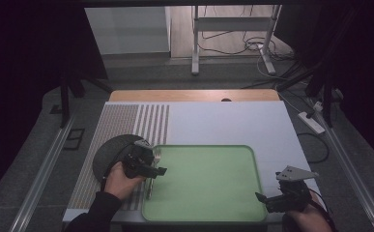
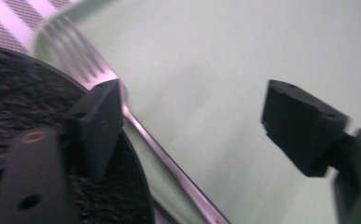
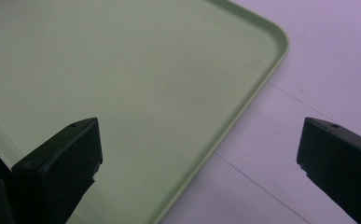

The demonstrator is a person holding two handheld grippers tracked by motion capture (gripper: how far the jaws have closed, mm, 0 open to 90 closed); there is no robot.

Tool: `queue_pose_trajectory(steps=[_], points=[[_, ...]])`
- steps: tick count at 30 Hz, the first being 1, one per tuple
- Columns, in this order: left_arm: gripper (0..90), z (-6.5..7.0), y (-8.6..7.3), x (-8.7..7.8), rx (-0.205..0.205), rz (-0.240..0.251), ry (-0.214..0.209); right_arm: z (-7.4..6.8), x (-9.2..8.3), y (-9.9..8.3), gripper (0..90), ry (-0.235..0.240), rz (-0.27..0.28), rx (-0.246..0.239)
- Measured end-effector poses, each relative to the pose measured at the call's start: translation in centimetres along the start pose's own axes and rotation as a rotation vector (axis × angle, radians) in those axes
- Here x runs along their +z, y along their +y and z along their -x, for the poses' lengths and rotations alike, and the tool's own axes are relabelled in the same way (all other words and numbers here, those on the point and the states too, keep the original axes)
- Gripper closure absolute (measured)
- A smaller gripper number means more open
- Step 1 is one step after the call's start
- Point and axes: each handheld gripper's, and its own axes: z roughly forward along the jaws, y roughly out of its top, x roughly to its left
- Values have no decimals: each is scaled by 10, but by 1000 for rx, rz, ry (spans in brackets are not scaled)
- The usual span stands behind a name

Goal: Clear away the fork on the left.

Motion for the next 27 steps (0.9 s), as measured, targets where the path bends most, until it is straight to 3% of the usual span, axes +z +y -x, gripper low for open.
queue_pose_trajectory(steps=[3, 10, 14, 21, 27], points=[[129, -2, -2, -2, -3, 14, -23, 0, 0, 0, 3, 0, 0, 0], [36, -4, -7, -10, 12, 67, -15, 0, 0, 0, 3, 1, 1, 0], [12, -6, -10, -13, 3, 80, -38, 0, 0, 0, 3, 1, 3, 1], [0, -5, -14, -16, 6, 75, -16, 0, 0, 0, 3, 3, 2, 2], [0, 0, -17, -21, 38, 95, 1, 0, 0, 0, 3, 3, 2, 3]])
